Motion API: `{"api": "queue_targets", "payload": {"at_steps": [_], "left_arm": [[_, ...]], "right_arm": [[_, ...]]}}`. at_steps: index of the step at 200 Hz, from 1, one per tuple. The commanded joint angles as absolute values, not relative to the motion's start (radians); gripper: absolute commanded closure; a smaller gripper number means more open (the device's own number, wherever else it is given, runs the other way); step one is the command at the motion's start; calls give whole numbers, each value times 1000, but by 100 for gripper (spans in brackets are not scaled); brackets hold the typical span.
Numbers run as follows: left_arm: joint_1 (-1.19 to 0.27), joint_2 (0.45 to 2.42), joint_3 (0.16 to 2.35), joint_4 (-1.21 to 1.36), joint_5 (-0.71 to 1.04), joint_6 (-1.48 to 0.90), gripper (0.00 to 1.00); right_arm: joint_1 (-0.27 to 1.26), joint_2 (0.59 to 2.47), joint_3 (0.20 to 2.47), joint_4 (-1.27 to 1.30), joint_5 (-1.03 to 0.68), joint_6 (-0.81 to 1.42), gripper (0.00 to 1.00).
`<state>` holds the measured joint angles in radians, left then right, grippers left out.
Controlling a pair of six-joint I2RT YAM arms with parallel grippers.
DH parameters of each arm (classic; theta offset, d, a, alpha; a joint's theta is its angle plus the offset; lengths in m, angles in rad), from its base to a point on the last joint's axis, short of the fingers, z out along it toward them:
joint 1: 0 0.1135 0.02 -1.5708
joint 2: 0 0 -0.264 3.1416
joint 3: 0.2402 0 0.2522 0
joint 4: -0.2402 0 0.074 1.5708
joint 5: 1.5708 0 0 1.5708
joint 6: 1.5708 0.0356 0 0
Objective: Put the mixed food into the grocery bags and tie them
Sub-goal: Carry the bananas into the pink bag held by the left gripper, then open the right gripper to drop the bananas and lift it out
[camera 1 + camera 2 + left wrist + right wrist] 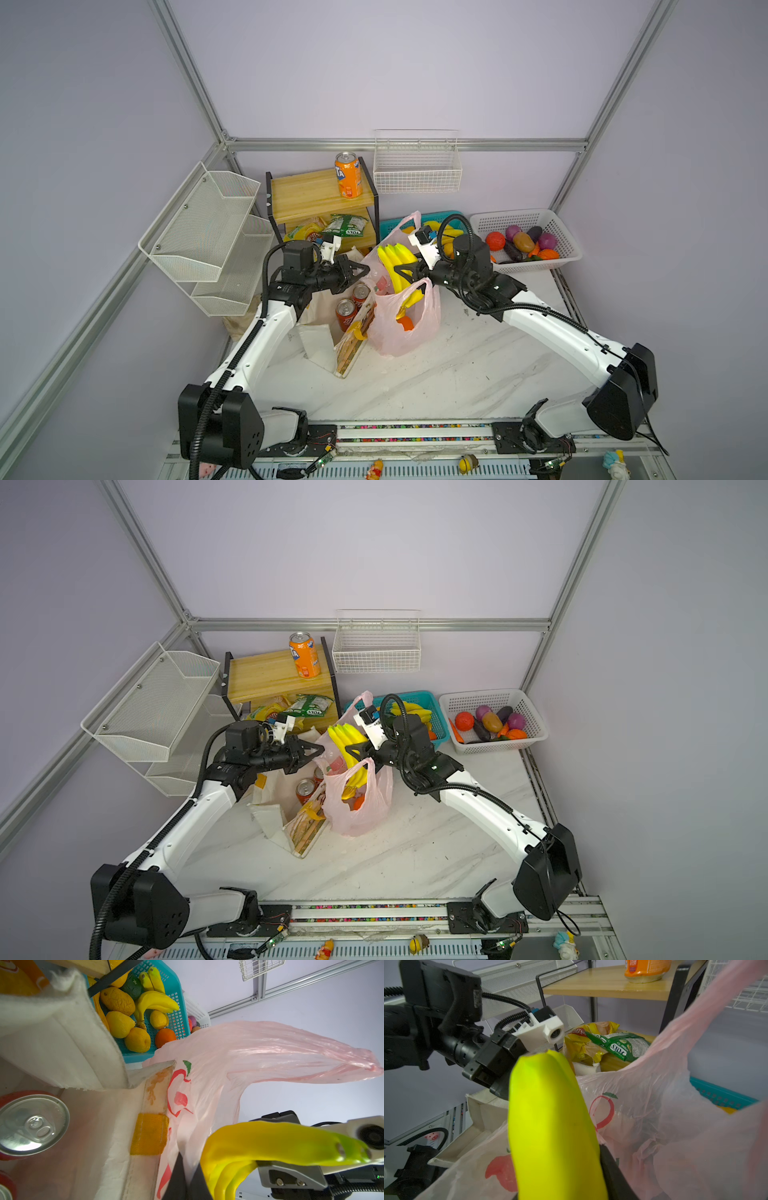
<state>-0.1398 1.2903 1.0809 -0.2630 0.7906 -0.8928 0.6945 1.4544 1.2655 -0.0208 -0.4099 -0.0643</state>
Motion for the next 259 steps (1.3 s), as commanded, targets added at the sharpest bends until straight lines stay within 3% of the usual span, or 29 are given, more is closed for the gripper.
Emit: {"api": "queue_targets", "payload": {"at_steps": [1, 96, 129, 197, 259], "left_arm": [[-144, 1274, 1096, -233, 809, -858, 100], [-145, 1287, 1108, -225, 813, -857, 100], [-145, 1289, 1110, -223, 819, -857, 100], [-145, 1296, 1106, -213, 819, -857, 100], [-145, 1307, 1103, -202, 823, -859, 100]], "right_arm": [[695, 1445, 1229, -6, -299, -84, 79], [717, 1538, 1141, -138, 90, 7, 75], [735, 1612, 1154, -181, 190, 6, 67], [742, 1581, 1187, -209, 165, 0, 37], [742, 1399, 1160, -205, 49, -16, 34]]}}
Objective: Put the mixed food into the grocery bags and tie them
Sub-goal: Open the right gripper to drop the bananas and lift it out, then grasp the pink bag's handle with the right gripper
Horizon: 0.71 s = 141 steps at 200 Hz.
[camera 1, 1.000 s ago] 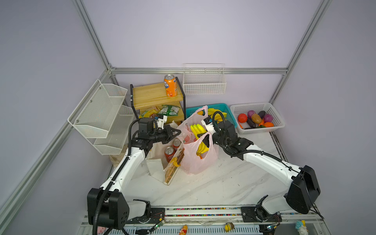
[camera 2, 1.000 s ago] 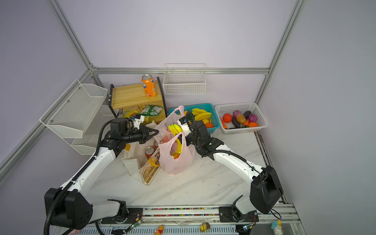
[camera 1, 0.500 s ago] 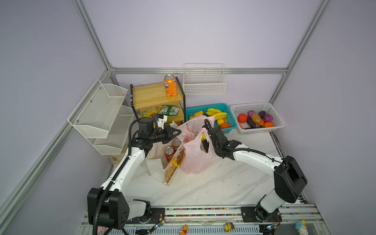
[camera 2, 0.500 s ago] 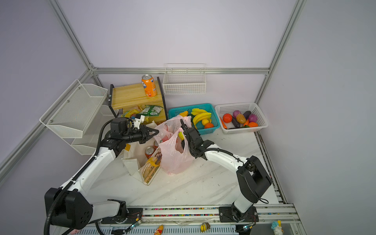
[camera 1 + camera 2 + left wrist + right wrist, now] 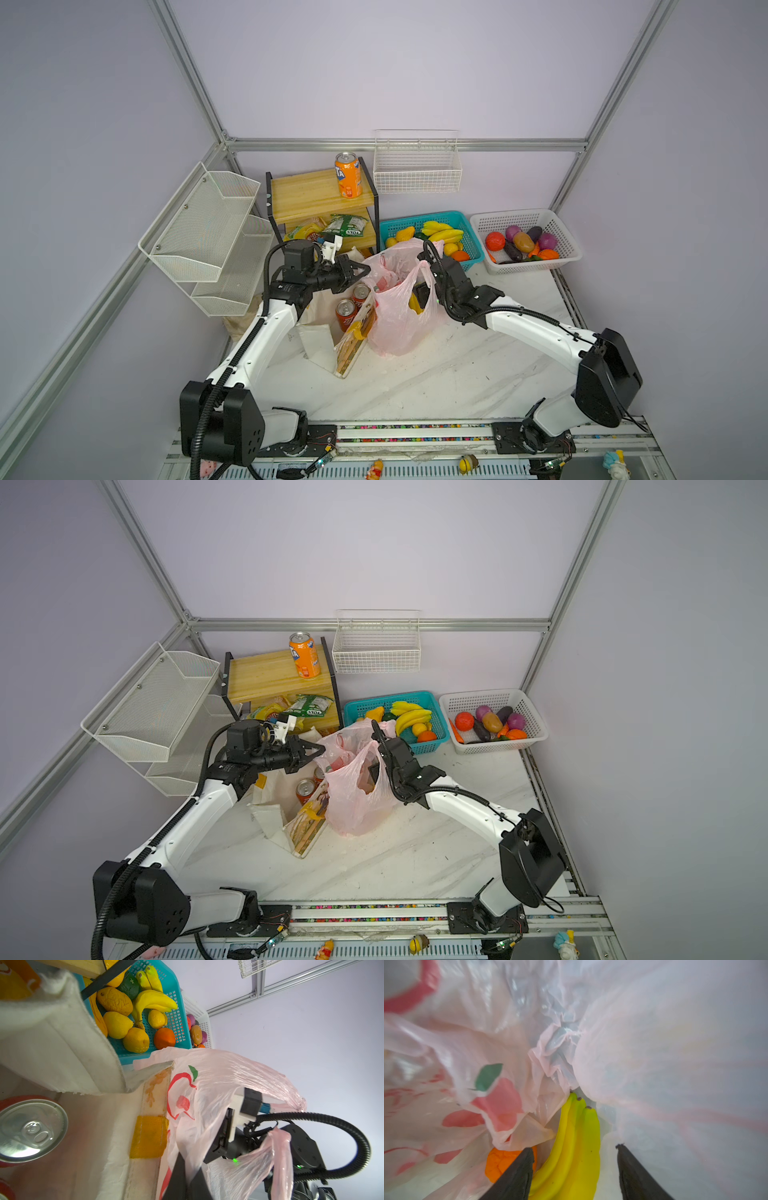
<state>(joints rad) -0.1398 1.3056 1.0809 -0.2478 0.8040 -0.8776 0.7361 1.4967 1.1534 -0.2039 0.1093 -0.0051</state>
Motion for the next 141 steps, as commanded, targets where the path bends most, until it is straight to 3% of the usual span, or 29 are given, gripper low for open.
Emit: {"api": "queue_targets", "payload": {"at_steps": [1, 109, 141], "left_arm": [[-145, 1307, 1102, -202, 823, -859, 100], [-145, 1315, 1104, -201, 821, -856, 100], [-145, 1316, 1106, -200, 824, -854, 100]], "right_arm": [[742, 1396, 1160, -204, 47, -17, 33], [651, 1130, 1098, -209, -3, -91, 32], [592, 1140, 1119, -195, -58, -123, 28]]}}
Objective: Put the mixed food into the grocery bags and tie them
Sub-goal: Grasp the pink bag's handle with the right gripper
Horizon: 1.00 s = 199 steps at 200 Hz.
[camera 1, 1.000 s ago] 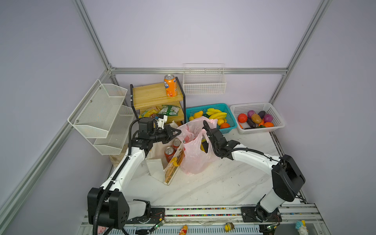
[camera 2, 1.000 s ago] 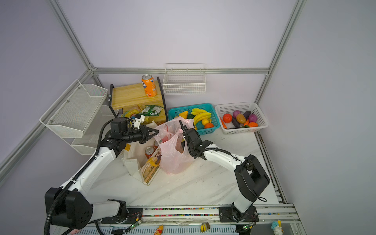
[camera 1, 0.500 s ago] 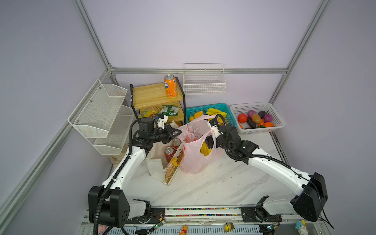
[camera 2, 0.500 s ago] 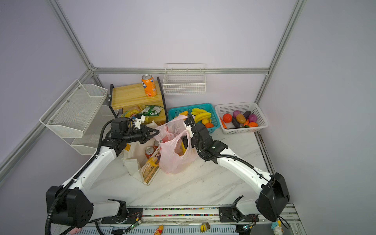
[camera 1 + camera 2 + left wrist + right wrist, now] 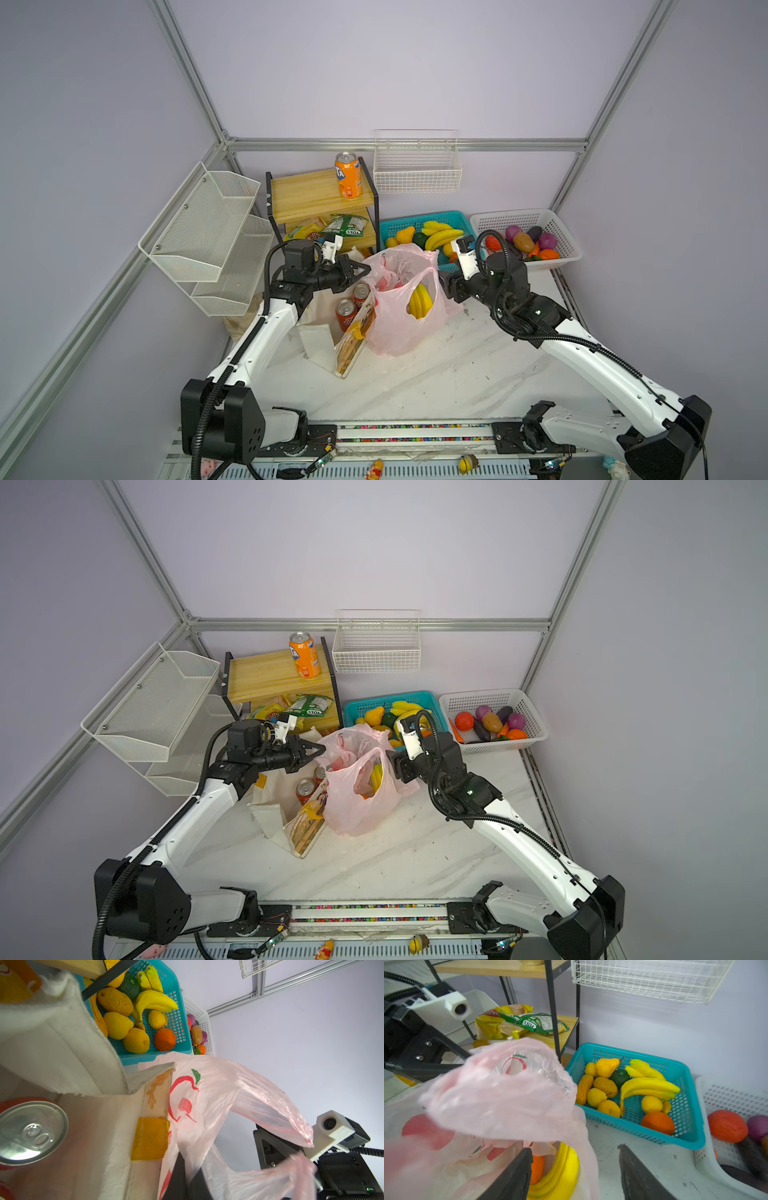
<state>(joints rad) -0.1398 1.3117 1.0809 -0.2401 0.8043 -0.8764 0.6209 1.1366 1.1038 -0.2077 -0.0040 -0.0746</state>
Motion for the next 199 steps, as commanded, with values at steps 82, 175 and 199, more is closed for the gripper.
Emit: {"api": "queue_targets", "payload": {"at_steps": [82, 175, 199], "left_arm": [[-145, 1319, 1108, -196, 827, -856, 100], [-145, 1321, 1125, -197, 808, -858, 100], [-146, 1315, 1147, -195, 778, -857, 86]], "right_arm": [[592, 1249, 1198, -53, -281, -275, 21], [574, 1300, 1265, -54, -403, -264, 90], [568, 1308, 1252, -10, -449, -145, 97]]}}
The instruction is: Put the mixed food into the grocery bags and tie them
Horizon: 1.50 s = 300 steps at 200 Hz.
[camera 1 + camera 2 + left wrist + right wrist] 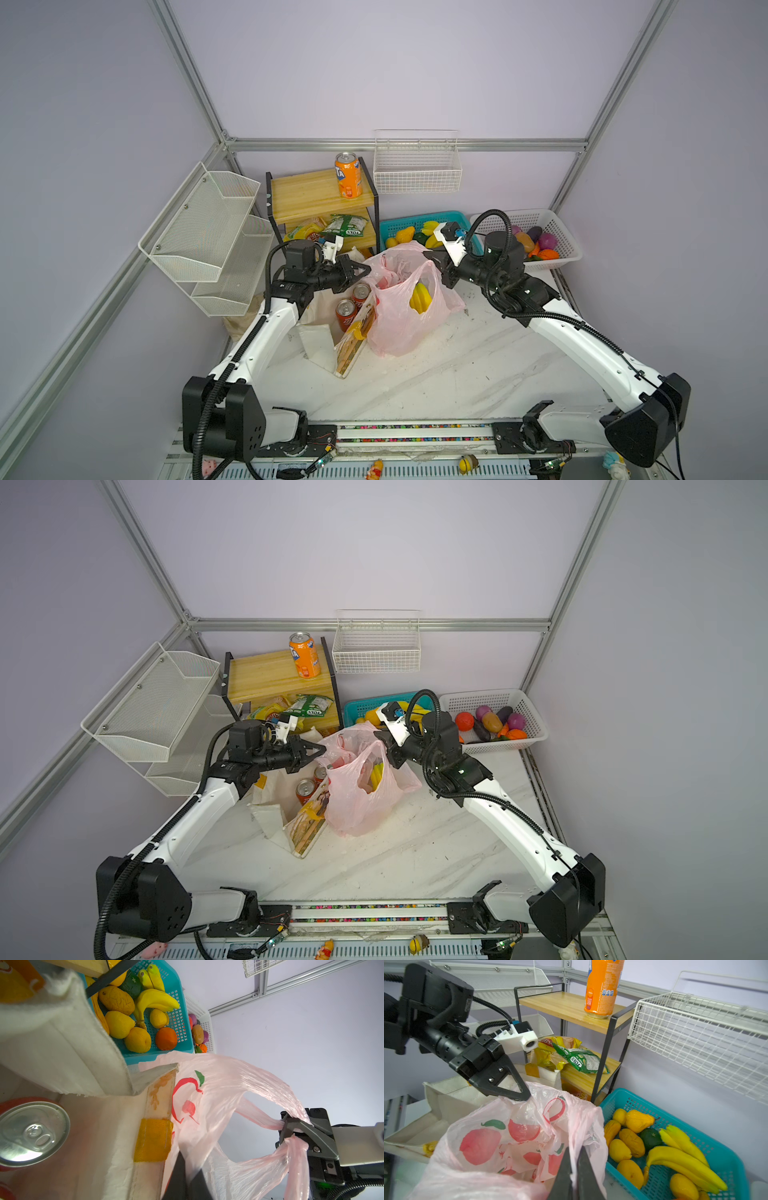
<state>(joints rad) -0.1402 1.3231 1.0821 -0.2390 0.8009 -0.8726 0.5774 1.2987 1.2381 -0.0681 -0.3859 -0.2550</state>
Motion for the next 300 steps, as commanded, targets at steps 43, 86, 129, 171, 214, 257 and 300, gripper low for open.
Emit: {"api": "queue_targets", "payload": {"at_steps": [43, 86, 129, 171, 214, 257, 300], "left_arm": [[-151, 1218, 1217, -194, 565, -784, 38], [-259, 1113, 1301, -282, 295, -521, 22], [-481, 1142, 1469, -435, 158, -279, 21], [-622, 1152, 1510, -543, 129, -221, 22], [-669, 1135, 1515, -589, 116, -220, 22], [-709, 1184, 1573, -647, 118, -169, 22], [-720, 1216, 1596, -647, 141, -141, 22]], "right_arm": [[564, 1334, 1280, 18, -485, 107, 100], [557, 1356, 1304, 2, -488, 186, 100], [544, 1396, 1314, 0, -487, 193, 100], [505, 1441, 1331, -6, -512, 206, 100], [500, 1465, 1356, -18, -520, 215, 100], [501, 1477, 1379, -60, -499, 198, 100], [501, 1479, 1378, -72, -480, 191, 100]]}}
